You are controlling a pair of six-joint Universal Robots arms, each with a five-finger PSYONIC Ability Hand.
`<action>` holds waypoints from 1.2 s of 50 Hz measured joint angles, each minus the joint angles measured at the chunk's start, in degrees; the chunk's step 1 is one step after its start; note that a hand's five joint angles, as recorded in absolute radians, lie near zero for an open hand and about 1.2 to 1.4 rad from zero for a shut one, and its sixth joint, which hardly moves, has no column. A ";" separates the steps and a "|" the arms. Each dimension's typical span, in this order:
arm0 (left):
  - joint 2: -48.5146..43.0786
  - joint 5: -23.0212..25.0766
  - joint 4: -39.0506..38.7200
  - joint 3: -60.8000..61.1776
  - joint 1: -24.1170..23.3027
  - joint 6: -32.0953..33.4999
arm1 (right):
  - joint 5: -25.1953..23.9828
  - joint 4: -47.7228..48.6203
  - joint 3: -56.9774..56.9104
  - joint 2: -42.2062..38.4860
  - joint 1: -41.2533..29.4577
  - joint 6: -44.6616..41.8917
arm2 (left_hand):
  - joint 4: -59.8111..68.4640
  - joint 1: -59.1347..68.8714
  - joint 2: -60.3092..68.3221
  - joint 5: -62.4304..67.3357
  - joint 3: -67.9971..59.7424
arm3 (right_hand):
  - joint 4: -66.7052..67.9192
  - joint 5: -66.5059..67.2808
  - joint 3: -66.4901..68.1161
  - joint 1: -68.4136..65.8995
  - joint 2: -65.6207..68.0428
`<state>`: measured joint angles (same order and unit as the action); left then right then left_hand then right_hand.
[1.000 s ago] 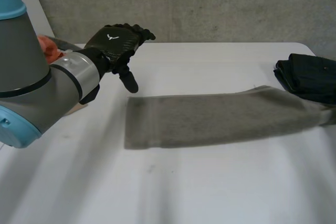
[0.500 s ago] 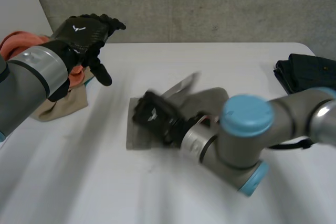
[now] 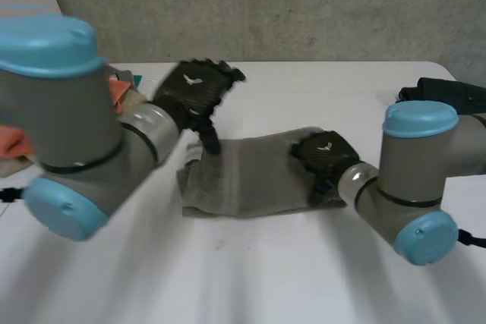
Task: Fold the laundry.
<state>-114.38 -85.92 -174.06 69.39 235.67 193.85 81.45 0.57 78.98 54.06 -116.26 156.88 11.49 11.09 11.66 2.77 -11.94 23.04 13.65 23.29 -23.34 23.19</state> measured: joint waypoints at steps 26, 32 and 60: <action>6.92 -4.28 0.62 4.59 8.52 0.95 | -15.18 26.06 2.96 -1.55 -20.26 -32.98 | 0.00 0.00 0.00 0.00 0.00 | 35.60 34.15 33.66 -31.19 33.14; 6.92 -3.12 0.47 5.87 10.70 0.68 | -14.33 20.87 -0.07 -4.37 -21.44 -29.73 | 0.00 0.00 0.00 0.00 0.00 | -8.59 -9.68 -9.14 10.24 -9.88; -8.30 -20.92 9.57 -5.82 -5.36 -11.06 | -8.99 -23.12 -30.59 -11.29 -5.72 20.02 | 0.00 0.00 0.00 0.00 0.00 | -11.36 -10.61 -11.53 10.78 -11.48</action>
<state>-122.68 -106.84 -164.49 63.56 230.32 182.79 72.47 -22.54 48.40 42.77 -121.98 176.90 11.49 11.09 11.66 2.77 -11.94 11.69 3.04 11.76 -12.56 11.71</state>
